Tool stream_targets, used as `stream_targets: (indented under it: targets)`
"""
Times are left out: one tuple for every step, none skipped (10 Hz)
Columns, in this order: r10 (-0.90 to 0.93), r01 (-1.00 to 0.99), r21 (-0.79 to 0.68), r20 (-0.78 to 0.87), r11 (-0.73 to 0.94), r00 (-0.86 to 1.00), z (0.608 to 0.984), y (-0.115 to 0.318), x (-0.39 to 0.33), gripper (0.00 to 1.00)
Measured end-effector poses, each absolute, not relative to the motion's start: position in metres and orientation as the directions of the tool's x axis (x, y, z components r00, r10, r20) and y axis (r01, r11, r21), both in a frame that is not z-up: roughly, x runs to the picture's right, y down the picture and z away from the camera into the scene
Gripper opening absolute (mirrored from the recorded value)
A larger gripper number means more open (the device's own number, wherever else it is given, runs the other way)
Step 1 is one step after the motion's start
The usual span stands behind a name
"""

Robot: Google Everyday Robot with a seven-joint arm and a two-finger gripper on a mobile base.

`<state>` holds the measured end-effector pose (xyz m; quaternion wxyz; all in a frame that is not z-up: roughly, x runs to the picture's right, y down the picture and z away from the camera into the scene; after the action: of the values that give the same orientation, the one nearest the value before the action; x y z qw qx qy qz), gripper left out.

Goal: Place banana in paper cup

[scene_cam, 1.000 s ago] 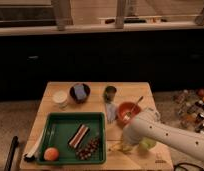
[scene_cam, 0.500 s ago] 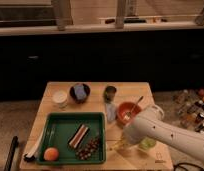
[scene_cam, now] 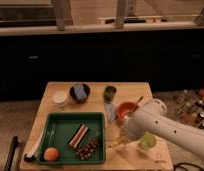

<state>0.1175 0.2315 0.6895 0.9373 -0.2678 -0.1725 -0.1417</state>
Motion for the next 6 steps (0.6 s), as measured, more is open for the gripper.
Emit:
stream_targets:
  targets:
    - [-0.182,0.368,-0.442,0.409,0.818,0.894,0.685,0.225,0.113,0.0]
    - [-0.189,0.377,-0.434,0.416,0.819,0.89,0.683,0.22,0.11,0.0]
    - [-0.199,0.388,-0.421,0.426,0.82,0.883,0.678,0.212,0.104,0.0]
    - [-0.205,0.395,-0.413,0.432,0.821,0.878,0.675,0.205,0.101,0.0]
    - [-0.209,0.4,-0.406,0.439,0.822,0.874,0.673,0.199,0.097,0.0]
    - [-0.215,0.407,-0.398,0.445,0.822,0.869,0.671,0.193,0.092,0.0]
